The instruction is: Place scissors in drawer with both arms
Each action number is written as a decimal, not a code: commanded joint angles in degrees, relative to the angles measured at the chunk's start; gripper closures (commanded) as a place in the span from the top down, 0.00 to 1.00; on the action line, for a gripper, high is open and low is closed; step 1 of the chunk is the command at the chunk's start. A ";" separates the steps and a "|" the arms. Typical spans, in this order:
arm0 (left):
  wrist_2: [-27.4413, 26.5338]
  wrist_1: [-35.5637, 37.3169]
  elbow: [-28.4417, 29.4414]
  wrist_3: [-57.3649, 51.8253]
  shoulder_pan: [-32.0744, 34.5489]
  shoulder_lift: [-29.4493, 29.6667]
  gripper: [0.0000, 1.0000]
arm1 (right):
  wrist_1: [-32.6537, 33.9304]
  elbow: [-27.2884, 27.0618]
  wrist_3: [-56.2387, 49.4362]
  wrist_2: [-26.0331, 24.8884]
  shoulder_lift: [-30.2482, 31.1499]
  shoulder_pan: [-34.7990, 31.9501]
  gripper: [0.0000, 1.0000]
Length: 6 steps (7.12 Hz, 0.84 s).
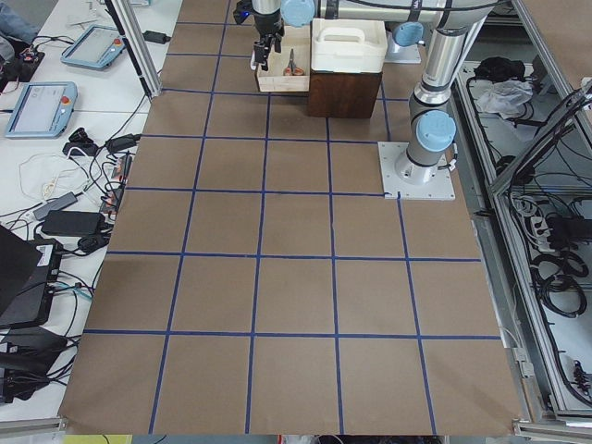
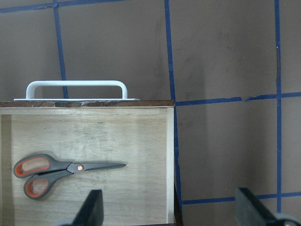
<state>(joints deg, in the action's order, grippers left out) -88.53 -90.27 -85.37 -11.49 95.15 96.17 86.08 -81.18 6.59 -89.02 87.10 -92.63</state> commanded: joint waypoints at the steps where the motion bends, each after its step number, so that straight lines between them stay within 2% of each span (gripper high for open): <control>1: -0.41 -2.09 0.02 10.68 -0.31 -4.21 1.00 | -0.47 0.05 0.00 1.91 0.70 0.08 1.00; 2: -1.29 -5.32 0.02 11.05 -1.19 -6.67 1.00 | -0.47 -0.12 -0.09 2.97 0.53 0.34 1.00; 4: -4.53 -4.92 -1.20 14.82 -1.63 -7.57 0.98 | -0.56 -0.12 -0.18 2.28 0.70 0.25 1.00; 6: -3.93 -4.92 -1.99 18.43 -1.46 -7.66 1.00 | -0.65 -0.12 -0.18 2.10 0.79 0.25 1.00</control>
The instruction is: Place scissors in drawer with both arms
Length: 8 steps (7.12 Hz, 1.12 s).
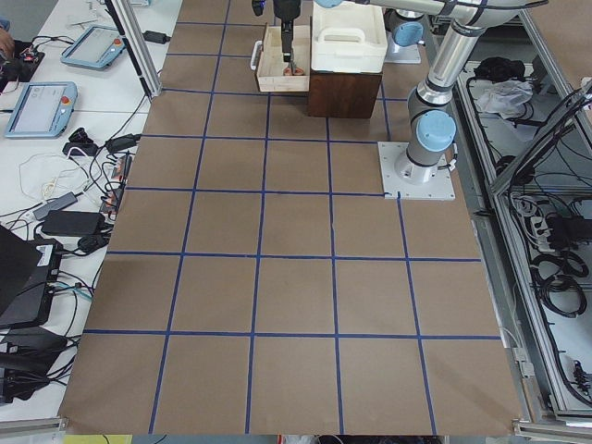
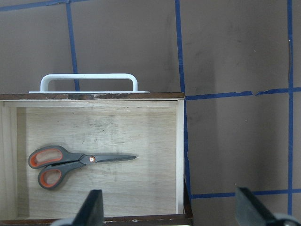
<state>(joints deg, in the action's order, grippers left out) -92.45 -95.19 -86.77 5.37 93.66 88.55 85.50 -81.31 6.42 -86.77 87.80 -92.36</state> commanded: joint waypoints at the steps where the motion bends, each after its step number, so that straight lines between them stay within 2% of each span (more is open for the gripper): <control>1: -0.01 0.01 -0.85 1.57 -0.05 -0.04 1.00 | -0.16 0.01 -0.09 -0.15 0.09 0.07 1.00; 3: -0.01 0.18 -1.03 1.05 -0.14 0.05 1.00 | -0.16 0.01 -0.18 -3.81 0.35 -0.01 1.00; 7: 1.13 1.67 -2.08 0.87 -0.23 0.14 1.00 | -0.69 -0.25 -0.09 -3.05 0.62 -0.10 1.00; 8: 1.57 3.94 -2.09 -2.18 -0.32 0.57 1.00 | -0.68 -0.26 0.00 -3.22 0.62 -0.10 1.00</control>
